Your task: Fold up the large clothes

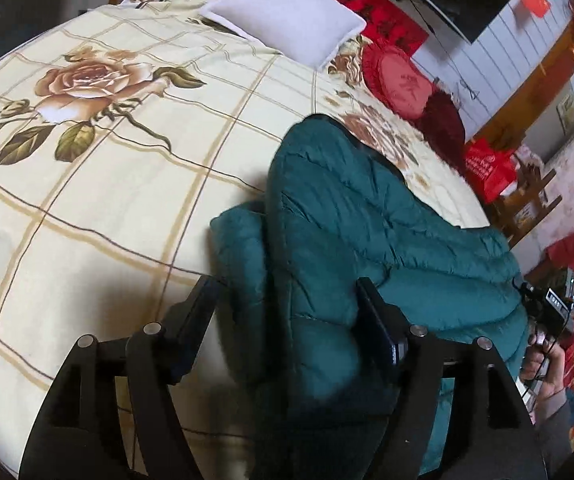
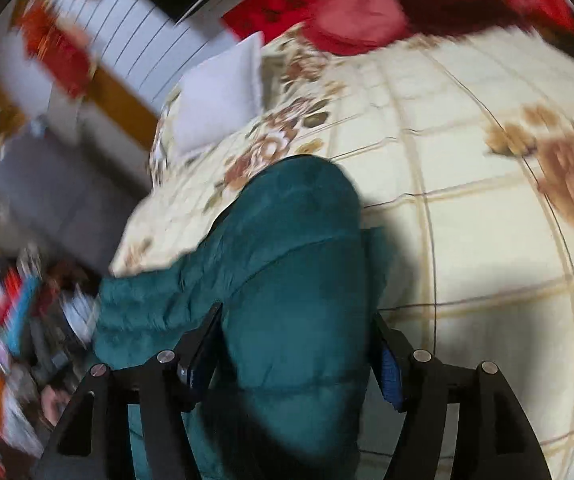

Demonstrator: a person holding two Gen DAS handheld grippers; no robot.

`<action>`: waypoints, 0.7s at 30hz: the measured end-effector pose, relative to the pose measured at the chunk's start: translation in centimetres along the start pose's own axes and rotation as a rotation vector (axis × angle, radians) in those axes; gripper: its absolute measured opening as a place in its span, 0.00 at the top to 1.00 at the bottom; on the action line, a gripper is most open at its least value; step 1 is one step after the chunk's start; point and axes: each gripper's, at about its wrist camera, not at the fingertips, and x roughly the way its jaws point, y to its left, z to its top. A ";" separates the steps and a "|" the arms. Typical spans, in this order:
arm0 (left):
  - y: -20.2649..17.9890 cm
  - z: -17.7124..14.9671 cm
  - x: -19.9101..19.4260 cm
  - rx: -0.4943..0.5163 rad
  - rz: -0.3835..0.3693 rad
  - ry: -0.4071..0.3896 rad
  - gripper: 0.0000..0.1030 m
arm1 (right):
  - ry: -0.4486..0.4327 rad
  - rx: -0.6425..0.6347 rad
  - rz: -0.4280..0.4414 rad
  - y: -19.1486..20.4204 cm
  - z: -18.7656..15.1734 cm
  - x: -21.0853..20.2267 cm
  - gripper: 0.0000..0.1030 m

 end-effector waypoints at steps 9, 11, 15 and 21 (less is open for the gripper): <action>-2.2 1.7 -4.4 0.036 0.076 -0.203 0.31 | -0.235 -0.192 -0.333 7.8 -0.2 -4.8 0.21; -2.7 2.7 -4.1 0.047 0.133 -0.184 0.31 | -0.238 -0.230 -0.450 9.1 -0.1 -3.8 0.20; -1.3 1.7 -1.9 0.061 0.034 -0.049 0.31 | -0.097 -0.233 -0.304 6.6 0.8 -1.6 0.05; 0.9 -0.1 1.6 0.092 -0.005 0.065 0.05 | 0.063 -0.245 -0.314 1.5 -0.3 -0.1 0.05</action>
